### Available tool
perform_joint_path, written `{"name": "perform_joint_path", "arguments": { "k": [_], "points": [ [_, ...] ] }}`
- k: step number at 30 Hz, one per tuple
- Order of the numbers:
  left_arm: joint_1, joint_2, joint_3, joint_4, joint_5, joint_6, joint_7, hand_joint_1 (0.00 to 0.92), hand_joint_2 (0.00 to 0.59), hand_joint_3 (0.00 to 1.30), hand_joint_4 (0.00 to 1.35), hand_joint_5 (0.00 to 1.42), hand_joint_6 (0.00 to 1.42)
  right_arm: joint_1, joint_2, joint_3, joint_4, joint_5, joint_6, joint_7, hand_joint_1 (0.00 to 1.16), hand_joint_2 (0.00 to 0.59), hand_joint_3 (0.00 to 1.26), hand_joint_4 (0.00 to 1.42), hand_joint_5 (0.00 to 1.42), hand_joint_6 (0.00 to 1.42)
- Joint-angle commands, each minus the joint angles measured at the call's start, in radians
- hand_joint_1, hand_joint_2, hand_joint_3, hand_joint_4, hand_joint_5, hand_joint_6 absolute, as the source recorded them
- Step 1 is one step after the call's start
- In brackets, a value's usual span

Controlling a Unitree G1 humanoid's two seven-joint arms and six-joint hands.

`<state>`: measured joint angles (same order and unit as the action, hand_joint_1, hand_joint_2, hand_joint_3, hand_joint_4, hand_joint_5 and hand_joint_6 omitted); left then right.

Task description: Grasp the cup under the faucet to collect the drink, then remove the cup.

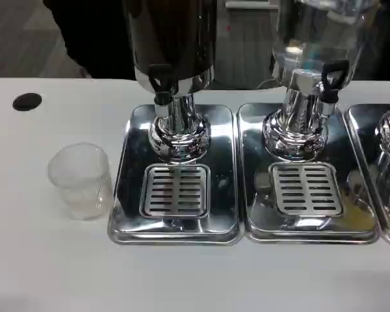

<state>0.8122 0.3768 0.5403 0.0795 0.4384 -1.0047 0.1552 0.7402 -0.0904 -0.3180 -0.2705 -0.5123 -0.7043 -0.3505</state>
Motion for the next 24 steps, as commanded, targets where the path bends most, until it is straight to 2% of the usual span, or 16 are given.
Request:
{"name": "perform_joint_path", "arguments": {
  "k": [1, 15, 24],
  "points": [
    [0.004, 0.003, 0.008, -0.013, 0.002, -0.004, 0.003, 0.0, 0.073, 0.14, 0.0, 0.0, 0.0, 0.0, 0.0, -0.006, 0.007, 0.01, -0.013, -0.006, 0.67, 0.524, 0.41, 0.35, 0.26, 0.18],
    [0.0, 0.002, 0.004, -0.006, 0.005, -0.001, 0.004, 0.0, 0.073, 0.14, 0.0, 0.0, 0.0, -0.002, -0.001, -0.007, 0.002, 0.012, -0.008, -0.002, 0.68, 0.517, 0.41, 0.37, 0.28, 0.19],
    [-0.011, 0.012, -0.002, 0.031, -0.064, -0.008, -0.006, 0.0, 0.077, 0.14, 0.0, 0.0, 0.0, -0.003, 0.002, -0.003, 0.003, 0.009, -0.008, -0.003, 0.69, 0.517, 0.41, 0.37, 0.29, 0.21]
  ]
}}
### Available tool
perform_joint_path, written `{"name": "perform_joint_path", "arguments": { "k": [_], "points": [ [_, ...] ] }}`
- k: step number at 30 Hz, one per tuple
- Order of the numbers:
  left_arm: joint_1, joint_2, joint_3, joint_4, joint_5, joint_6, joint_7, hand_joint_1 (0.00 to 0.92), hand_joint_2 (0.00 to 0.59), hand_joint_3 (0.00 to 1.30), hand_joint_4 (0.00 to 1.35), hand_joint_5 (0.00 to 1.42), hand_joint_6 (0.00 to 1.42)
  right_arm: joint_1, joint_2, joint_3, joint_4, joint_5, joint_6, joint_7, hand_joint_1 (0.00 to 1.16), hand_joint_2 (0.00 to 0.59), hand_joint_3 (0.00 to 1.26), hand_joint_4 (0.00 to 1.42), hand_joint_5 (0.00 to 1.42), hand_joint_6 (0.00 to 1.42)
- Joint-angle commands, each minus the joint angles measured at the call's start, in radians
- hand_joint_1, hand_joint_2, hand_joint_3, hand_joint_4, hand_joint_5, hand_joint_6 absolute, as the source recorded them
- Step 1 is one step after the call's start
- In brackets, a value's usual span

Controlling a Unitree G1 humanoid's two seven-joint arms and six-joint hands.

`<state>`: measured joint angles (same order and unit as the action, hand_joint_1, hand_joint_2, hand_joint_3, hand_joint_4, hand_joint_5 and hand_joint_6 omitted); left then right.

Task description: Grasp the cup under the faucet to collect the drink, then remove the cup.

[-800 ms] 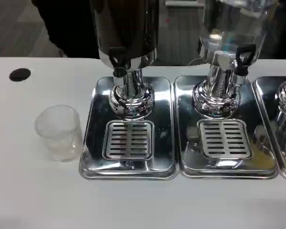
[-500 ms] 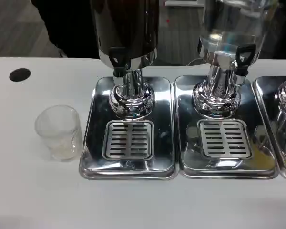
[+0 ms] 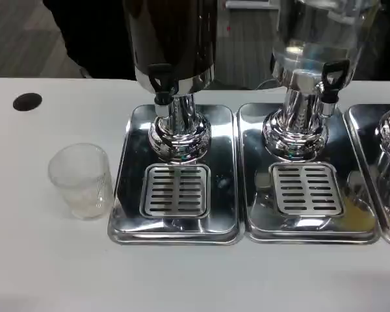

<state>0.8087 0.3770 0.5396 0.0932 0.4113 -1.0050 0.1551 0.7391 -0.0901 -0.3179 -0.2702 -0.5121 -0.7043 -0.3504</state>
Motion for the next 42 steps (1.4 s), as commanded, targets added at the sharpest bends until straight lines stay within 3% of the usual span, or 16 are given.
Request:
{"name": "perform_joint_path", "arguments": {
  "k": [1, 9, 18, 23, 31, 37, 42],
  "points": [
    [-0.009, 0.014, -0.002, 0.018, -0.043, -0.006, -0.009, 0.0, 0.077, 0.14, 0.0, 0.0, 0.0, -0.002, 0.002, -0.003, 0.003, 0.008, -0.008, -0.004, 0.69, 0.517, 0.41, 0.37, 0.29, 0.21],
    [-0.018, 0.02, -0.011, 0.037, -0.083, -0.002, -0.028, 0.0, 0.073, 0.14, 0.0, 0.0, 0.0, -0.001, 0.004, -0.003, 0.005, 0.004, -0.008, -0.005, 0.69, 0.517, 0.41, 0.37, 0.29, 0.22],
    [-0.048, 0.068, -0.103, 0.1, -0.389, 0.054, -0.197, 0.006, 0.057, 0.06, 0.0, 0.0, 0.0, -0.003, 0.006, -0.006, 0.016, 0.009, -0.01, -0.01, 0.69, 0.517, 0.41, 0.37, 0.29, 0.22],
    [-0.059, 0.078, -0.1, 0.096, -0.471, 0.087, -0.275, 0.049, 0.057, 0.01, 0.0, 0.0, 0.0, -0.005, 0.006, -0.006, 0.019, 0.008, -0.011, -0.012, 0.69, 0.517, 0.41, 0.37, 0.29, 0.22],
    [-0.112, 0.098, -0.074, 0.106, -0.516, 0.149, -0.346, 0.134, 0.049, 0.0, 0.0, 0.0, 0.0, -0.013, 0.007, -0.008, 0.015, 0.011, -0.005, -0.01, 0.69, 0.517, 0.41, 0.37, 0.29, 0.22],
    [-0.218, 0.134, -0.056, 0.137, -0.468, 0.236, -0.339, 0.219, 0.051, 0.0, 0.0, 0.0, 0.0, -0.021, 0.012, -0.002, 0.018, 0.01, -0.005, -0.011, 0.69, 0.517, 0.41, 0.37, 0.29, 0.22],
    [-0.283, 0.133, -0.058, 0.161, -0.447, 0.286, -0.335, 0.273, 0.059, 0.0, 0.0, 0.0, 0.0, -0.035, 0.014, 0.007, 0.027, 0.006, -0.002, -0.009, 0.69, 0.517, 0.41, 0.37, 0.29, 0.22]
  ]
}}
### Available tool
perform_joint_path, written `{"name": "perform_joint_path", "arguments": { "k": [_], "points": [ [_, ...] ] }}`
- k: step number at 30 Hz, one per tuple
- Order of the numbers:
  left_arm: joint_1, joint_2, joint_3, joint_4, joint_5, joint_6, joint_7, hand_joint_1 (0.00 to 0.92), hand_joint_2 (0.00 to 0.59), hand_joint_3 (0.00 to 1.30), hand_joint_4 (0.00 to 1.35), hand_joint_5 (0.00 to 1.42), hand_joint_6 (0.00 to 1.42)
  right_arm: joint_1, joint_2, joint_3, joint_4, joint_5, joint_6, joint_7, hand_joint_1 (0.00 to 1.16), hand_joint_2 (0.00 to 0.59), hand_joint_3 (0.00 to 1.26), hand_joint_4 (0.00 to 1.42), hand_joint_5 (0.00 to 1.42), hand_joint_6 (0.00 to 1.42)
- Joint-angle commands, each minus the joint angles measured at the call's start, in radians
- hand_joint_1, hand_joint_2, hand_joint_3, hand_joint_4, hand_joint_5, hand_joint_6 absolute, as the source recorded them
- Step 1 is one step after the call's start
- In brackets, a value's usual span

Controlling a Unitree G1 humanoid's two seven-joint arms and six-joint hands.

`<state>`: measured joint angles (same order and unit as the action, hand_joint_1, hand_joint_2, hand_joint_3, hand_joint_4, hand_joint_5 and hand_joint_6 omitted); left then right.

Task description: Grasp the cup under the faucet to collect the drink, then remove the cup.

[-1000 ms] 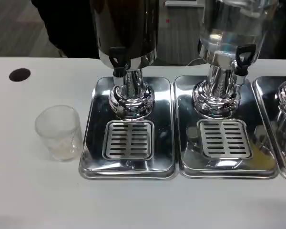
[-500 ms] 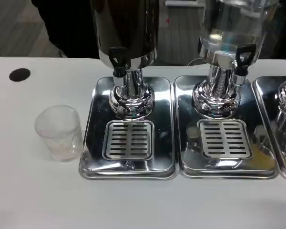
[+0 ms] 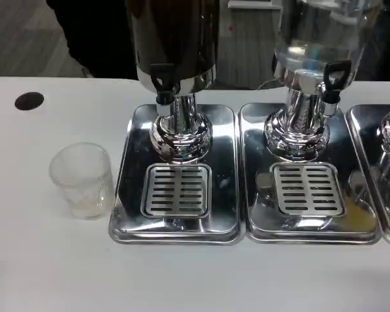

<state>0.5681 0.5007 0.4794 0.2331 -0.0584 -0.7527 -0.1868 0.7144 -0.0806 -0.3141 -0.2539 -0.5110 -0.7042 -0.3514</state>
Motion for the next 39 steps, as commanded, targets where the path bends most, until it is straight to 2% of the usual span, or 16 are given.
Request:
{"name": "perform_joint_path", "arguments": {
  "k": [1, 14, 29, 39],
  "points": [
    [-0.057, 0.008, 0.0, 0.031, 0.032, 0.04, 0.011, 0.291, 0.06, 0.0, 0.0, 0.0, 0.0, -0.013, 0.004, 0.005, 0.012, 0.005, -0.002, -0.008, 0.69, 0.517, 0.41, 0.37, 0.29, 0.22],
    [-0.16, 0.034, -0.025, 0.153, 0.099, 0.057, 0.018, 0.393, 0.049, 0.0, 0.0, 0.0, 0.0, -0.029, 0.008, 0.011, 0.013, 0.01, -0.001, -0.008, 0.7, 0.52, 0.41, 0.38, 0.29, 0.22],
    [-0.31, 0.072, -0.08, 0.329, 0.155, 0.048, 0.074, 0.398, 0.048, 0.0, 0.0, 0.0, 0.0, -0.017, 0.015, 0.016, -0.004, 0.012, -0.012, -0.009, 0.71, 0.523, 0.41, 0.38, 0.29, 0.22],
    [-0.41, 0.077, -0.161, 0.386, 0.217, 0.068, 0.116, 0.39, 0.057, 0.0, 0.0, 0.0, 0.0, -0.008, 0.019, 0.02, -0.023, 0.017, -0.024, -0.004, 0.71, 0.523, 0.41, 0.38, 0.29, 0.22]
  ]
}}
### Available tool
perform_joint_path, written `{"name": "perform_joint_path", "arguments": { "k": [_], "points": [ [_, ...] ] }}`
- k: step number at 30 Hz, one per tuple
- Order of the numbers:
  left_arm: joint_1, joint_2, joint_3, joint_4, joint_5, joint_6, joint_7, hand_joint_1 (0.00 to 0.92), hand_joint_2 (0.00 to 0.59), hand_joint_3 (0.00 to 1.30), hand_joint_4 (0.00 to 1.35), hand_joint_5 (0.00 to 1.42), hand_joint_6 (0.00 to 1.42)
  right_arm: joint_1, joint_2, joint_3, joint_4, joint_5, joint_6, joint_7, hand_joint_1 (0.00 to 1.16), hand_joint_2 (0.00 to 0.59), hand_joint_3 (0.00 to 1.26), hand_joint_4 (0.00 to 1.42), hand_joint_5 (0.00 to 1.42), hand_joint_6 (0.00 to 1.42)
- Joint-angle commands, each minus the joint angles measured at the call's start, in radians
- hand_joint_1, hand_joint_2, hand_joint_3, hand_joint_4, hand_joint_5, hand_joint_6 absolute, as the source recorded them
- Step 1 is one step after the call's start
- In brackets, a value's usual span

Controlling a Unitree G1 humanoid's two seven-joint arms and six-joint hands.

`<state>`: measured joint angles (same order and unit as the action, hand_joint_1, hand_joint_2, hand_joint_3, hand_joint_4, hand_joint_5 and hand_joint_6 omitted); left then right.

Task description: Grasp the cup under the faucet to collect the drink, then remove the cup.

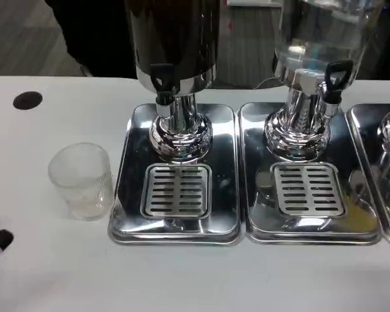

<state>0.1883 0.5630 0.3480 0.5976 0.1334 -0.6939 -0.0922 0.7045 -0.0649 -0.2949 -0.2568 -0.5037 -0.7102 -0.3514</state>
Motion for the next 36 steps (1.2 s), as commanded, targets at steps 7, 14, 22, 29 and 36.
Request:
{"name": "perform_joint_path", "arguments": {
  "k": [7, 14, 22, 29, 36],
  "points": [
    [-0.108, 0.02, -0.077, 0.091, 0.046, 0.034, 0.034, 0.389, 0.058, 0.0, 0.0, 0.0, 0.0, 0.008, 0.008, 0.005, -0.04, 0.012, -0.028, 0.001, 0.71, 0.523, 0.41, 0.38, 0.3, 0.22],
    [-0.192, 0.027, -0.117, 0.176, 0.053, 0.059, 0.046, 0.381, 0.061, 0.0, 0.0, 0.0, 0.0, 0.017, 0.015, 0.01, -0.06, 0.011, -0.038, 0.003, 0.71, 0.523, 0.41, 0.38, 0.3, 0.22],
    [-0.284, 0.01, -0.188, 0.228, 0.094, 0.085, 0.074, 0.378, 0.062, 0.0, 0.0, 0.0, 0.0, 0.018, 0.018, 0.011, -0.069, 0.013, -0.037, 0.008, 0.71, 0.523, 0.41, 0.38, 0.3, 0.22],
    [-0.318, -0.011, -0.276, 0.215, 0.138, 0.082, 0.1, 0.378, 0.062, 0.0, 0.0, 0.0, 0.0, 0.025, 0.015, -0.006, -0.072, 0.034, -0.049, 0.007, 0.71, 0.523, 0.41, 0.38, 0.3, 0.22],
    [-0.343, -0.021, -0.313, 0.237, 0.148, 0.093, 0.116, 0.377, 0.065, 0.0, 0.0, 0.0, 0.0, 0.03, 0.018, -0.017, -0.081, 0.051, -0.069, 0.011, 0.71, 0.523, 0.41, 0.38, 0.3, 0.23]
  ]
}}
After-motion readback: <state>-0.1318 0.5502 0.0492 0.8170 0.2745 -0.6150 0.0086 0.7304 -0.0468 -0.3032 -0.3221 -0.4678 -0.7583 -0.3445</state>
